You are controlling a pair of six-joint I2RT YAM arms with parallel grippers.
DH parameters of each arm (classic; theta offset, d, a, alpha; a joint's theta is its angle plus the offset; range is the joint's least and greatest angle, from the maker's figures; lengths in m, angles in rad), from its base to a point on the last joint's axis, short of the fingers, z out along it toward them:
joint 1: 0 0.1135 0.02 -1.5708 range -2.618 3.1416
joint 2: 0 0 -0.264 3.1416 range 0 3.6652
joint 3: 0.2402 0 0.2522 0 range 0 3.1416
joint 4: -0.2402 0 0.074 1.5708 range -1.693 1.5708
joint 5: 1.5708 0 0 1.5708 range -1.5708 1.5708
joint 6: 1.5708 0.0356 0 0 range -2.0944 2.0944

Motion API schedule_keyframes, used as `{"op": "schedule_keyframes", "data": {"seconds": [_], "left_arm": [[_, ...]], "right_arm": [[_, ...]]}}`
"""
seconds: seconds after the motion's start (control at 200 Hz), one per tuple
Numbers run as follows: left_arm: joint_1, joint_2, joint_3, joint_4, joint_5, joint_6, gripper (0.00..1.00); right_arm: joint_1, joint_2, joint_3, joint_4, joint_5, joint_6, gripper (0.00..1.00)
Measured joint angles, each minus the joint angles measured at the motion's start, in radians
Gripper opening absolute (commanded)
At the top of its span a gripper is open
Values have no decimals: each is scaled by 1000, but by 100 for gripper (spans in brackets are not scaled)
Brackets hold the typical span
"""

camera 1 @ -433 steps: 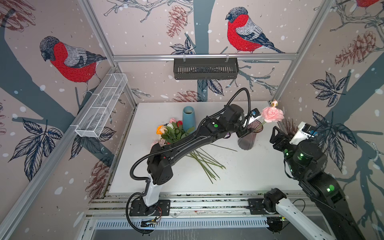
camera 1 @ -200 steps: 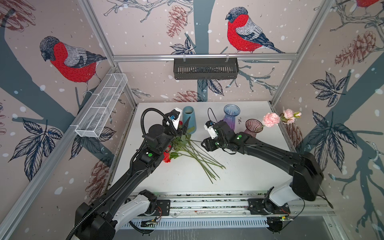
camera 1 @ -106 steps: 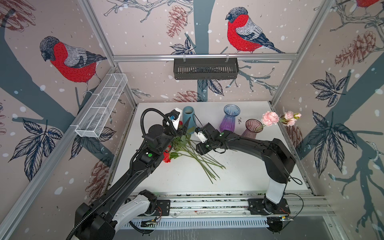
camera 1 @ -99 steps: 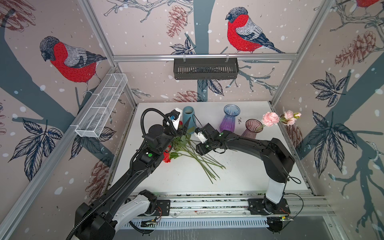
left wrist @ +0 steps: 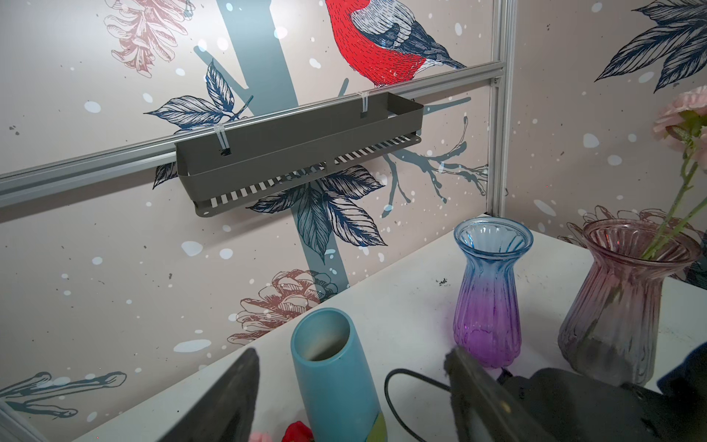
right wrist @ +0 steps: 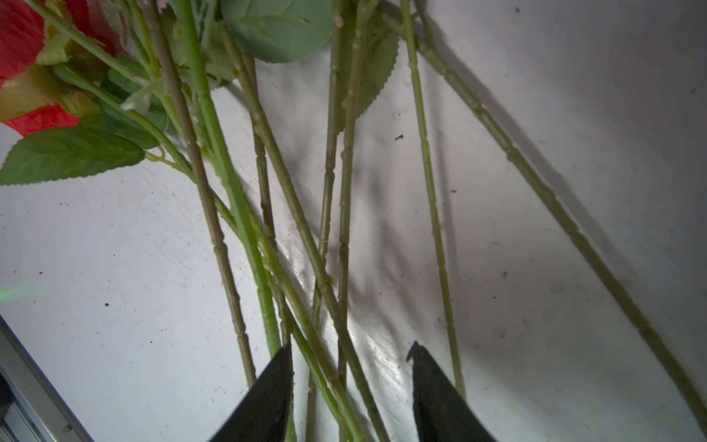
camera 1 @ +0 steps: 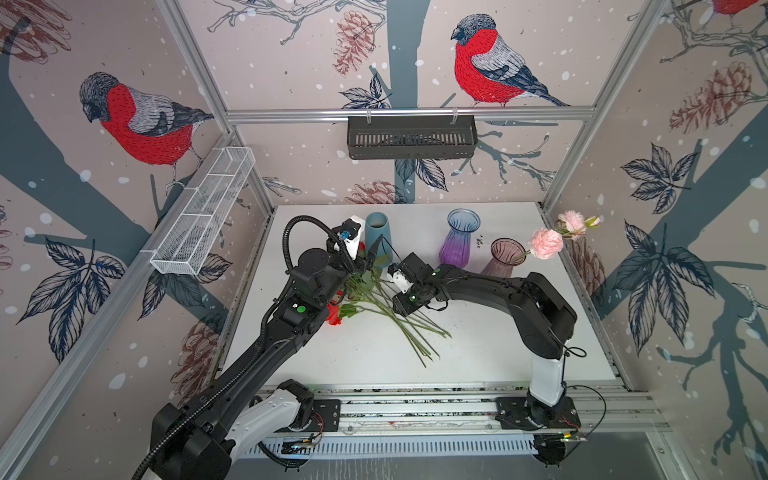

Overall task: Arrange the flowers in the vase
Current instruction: 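Reach the right gripper into the flower bunch and grasp a stem, then pull the white rose up out of the bunch with the right gripper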

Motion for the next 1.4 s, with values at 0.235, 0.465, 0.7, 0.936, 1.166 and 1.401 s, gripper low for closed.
{"op": "schedule_keyframes", "data": {"seconds": [0.235, 0.465, 0.7, 0.936, 1.166, 1.401], "left_arm": [[0, 2, 0, 0, 2, -5, 77], [0, 5, 0, 0, 3, -11, 77], [0, -43, -44, 36, 3, -26, 76], [0, -66, -72, 88, 3, -26, 76], [0, -66, -73, 100, 3, -27, 76], [0, -72, -75, 107, 3, -27, 76]], "right_arm": [[0, 15, 3, -3, -3, -16, 11], [5, -53, 31, -44, 0, -37, 4], [6, -179, 35, -95, 30, -42, 3], [8, -294, 42, -125, 74, -42, 3], [8, -325, 72, -130, 111, -43, 3], [14, -271, 58, -130, 76, -55, 2]]}}
